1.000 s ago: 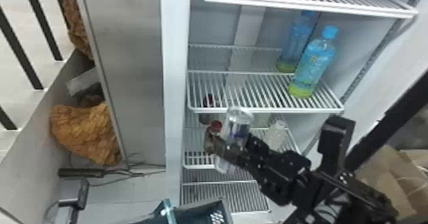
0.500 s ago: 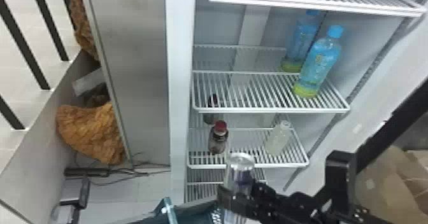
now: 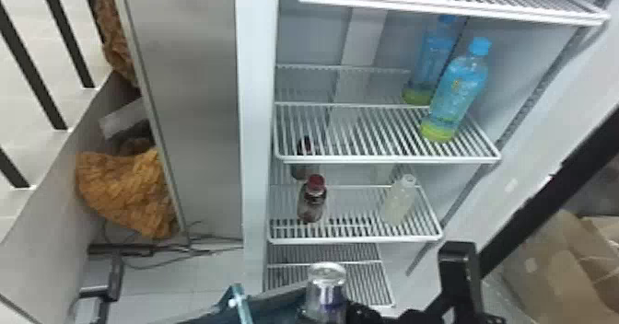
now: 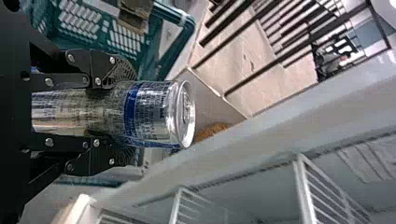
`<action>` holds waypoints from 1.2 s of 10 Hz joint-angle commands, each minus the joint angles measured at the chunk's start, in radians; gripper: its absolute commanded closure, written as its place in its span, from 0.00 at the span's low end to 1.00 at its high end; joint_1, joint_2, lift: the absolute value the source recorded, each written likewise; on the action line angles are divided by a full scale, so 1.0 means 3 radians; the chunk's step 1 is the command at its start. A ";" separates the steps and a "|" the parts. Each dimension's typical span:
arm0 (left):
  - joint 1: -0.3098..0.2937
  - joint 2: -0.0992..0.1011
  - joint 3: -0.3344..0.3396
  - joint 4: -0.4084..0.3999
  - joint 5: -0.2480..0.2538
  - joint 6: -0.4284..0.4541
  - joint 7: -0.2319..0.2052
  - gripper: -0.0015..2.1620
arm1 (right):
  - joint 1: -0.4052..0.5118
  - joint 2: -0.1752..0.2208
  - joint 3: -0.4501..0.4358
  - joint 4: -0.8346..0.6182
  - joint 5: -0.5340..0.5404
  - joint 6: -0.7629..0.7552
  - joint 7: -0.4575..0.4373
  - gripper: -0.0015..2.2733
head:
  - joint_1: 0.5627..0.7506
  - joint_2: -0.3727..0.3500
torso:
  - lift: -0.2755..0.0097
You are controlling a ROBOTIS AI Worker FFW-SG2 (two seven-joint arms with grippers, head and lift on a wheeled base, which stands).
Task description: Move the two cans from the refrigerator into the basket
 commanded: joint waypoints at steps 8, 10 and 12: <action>0.0025 -0.0002 0.0001 0.0000 0.0013 0.0018 0.0000 0.55 | 0.0010 0.0022 -0.0183 0.0098 0.0027 -0.0253 0.0050 0.06 | 0.70 0.36 | 0.84; 0.0025 -0.0002 -0.0006 0.0000 0.0013 0.0018 0.0000 0.55 | 0.0149 0.0093 -0.0442 0.0114 0.0126 -0.0613 0.0034 0.06 | 0.70 0.27 | 0.84; 0.0033 0.0003 -0.0019 0.0000 0.0007 0.0018 0.0000 0.55 | 0.0304 0.0150 -0.0682 0.0179 0.0206 -0.0981 0.0009 0.07 | 0.70 0.18 | 0.84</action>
